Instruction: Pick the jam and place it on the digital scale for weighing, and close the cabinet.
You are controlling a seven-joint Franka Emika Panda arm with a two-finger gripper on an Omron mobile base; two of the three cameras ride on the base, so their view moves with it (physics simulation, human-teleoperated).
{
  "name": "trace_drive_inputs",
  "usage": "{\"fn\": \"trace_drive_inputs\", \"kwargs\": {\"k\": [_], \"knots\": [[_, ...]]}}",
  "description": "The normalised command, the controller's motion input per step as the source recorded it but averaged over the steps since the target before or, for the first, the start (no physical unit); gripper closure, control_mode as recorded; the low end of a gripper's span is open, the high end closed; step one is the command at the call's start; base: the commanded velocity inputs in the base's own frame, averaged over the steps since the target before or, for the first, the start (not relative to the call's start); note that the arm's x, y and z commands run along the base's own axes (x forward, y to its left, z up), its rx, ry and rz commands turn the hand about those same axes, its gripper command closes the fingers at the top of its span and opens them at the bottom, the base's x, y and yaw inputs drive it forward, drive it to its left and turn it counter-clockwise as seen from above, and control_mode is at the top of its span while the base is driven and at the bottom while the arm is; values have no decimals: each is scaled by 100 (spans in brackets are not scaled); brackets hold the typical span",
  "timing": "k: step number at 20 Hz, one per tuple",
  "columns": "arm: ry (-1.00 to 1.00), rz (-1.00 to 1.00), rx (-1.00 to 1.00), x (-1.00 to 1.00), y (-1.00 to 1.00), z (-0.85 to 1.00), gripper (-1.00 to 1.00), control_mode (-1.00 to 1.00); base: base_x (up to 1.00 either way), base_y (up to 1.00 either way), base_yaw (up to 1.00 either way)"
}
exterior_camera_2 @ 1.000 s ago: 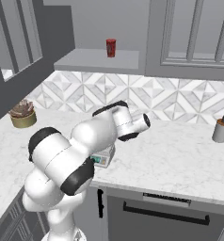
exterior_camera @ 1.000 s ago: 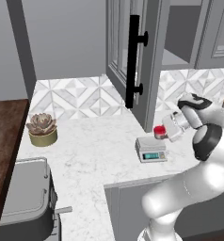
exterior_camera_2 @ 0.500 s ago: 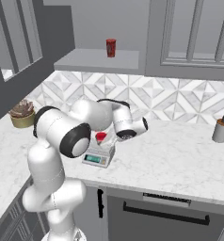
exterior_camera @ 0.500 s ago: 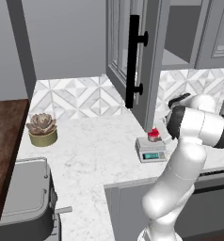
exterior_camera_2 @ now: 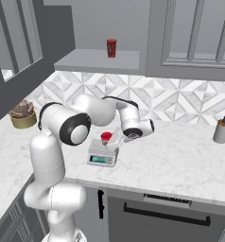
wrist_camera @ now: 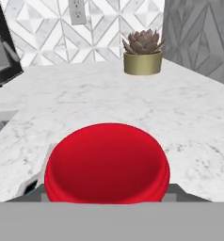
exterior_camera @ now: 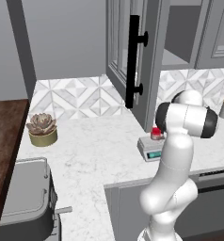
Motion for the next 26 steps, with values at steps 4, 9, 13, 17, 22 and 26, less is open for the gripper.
{"fn": "trace_drive_inputs", "kwargs": {"k": [4,9,13,17,22,26], "knots": [[-12,0,0,-41,3,11,100,-100,0,0,0],[-7,0,0,-15,31,0,100,-100,0,0,0],[-6,0,0,7,36,0,100,-100,0,0,0],[0,0,0,1,6,0,-100,-100,0,0,0],[-2,0,0,0,0,0,-100,-100,0,0,0],[-7,0,1,1,-5,4,-100,-100,0,0,0]]}}
